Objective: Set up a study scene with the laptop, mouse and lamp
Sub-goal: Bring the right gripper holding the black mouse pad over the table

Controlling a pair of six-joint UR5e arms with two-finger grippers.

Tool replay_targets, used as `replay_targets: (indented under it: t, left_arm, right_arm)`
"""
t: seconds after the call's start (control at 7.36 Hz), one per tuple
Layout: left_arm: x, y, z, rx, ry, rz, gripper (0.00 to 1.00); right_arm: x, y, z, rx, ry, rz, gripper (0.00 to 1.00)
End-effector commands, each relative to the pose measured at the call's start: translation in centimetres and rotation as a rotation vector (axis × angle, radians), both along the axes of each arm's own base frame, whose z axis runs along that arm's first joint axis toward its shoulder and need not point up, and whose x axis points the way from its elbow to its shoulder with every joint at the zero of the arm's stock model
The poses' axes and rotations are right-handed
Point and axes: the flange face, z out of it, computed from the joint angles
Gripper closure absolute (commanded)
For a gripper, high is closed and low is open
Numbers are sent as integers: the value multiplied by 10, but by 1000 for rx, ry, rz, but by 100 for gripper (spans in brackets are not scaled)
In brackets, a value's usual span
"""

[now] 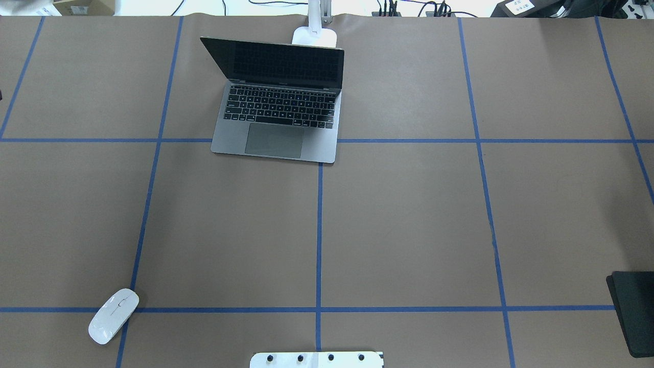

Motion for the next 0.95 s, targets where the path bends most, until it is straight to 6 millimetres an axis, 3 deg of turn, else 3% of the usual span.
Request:
replay_targets:
  t: [0.0, 0.41, 0.82]
  left_arm:
    - [-14, 4, -1, 15, 1, -20, 2]
    - [-20, 4, -2, 17, 0, -30, 2]
    - [-25, 6, -10, 32, 4, -40, 2]
  right_arm:
    - [-19, 32, 16, -75, -61, -41, 0]
    - [-51, 42, 25, -103, -54, -135, 0]
    - [-67, 51, 37, -135, -41, -188, 0]
